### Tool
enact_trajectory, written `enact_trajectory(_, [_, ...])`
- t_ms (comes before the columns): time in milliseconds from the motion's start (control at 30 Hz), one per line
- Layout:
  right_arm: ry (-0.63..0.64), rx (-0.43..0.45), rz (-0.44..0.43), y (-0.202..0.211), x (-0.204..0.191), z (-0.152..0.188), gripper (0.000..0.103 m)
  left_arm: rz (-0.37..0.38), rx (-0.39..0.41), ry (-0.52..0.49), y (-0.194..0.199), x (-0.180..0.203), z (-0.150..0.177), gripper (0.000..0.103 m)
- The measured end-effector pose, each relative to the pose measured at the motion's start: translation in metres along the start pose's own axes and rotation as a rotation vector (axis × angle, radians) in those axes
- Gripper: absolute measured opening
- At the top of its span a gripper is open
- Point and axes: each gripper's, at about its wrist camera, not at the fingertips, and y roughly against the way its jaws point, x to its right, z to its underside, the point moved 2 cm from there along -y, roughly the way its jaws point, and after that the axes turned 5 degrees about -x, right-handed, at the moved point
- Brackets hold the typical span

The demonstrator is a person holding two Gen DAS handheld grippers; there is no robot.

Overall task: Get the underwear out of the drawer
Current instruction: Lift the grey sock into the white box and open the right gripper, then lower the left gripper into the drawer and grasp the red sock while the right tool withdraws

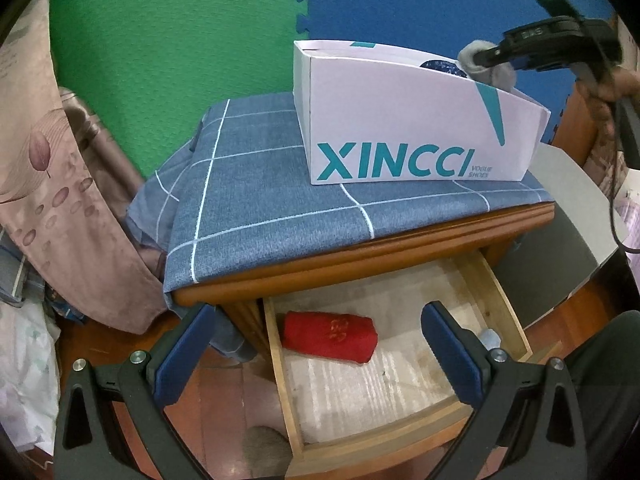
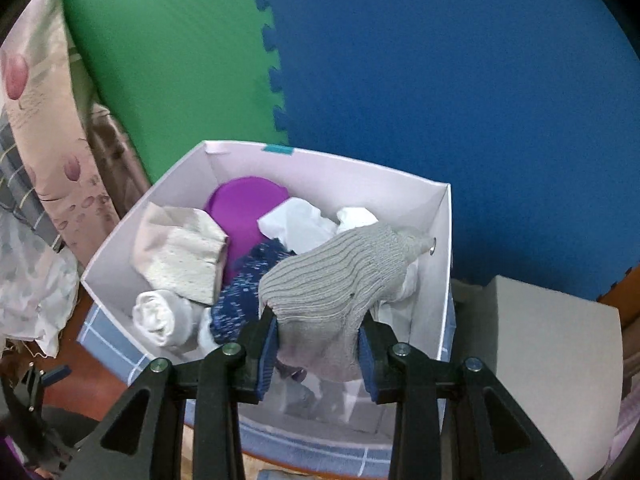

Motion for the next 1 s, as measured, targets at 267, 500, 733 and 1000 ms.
enact_trajectory(267, [-0.005, -0.072, 0.026, -0.031, 0.004, -0.005, 0.036, -0.003, -0.008, -0.012, 0.0, 0.001, 0.001, 0.102])
enact_trajectory(500, [-0.011, -0.078, 0.013, -0.037, 0.006, -0.009, 0.045, -0.003, -0.011, -0.012, 0.0, 0.0, 0.001, 0.102])
enact_trajectory(733, [-0.021, -0.031, 0.04, -0.026, 0.01, -0.003, 0.055, -0.001, -0.016, -0.005, -0.001, -0.001, 0.001, 0.102])
enact_trajectory(1000, [-0.095, 0.192, -0.037, 0.032, 0.03, 0.006, 0.056, 0.005, -0.025, 0.024, -0.003, -0.006, 0.0, 0.102])
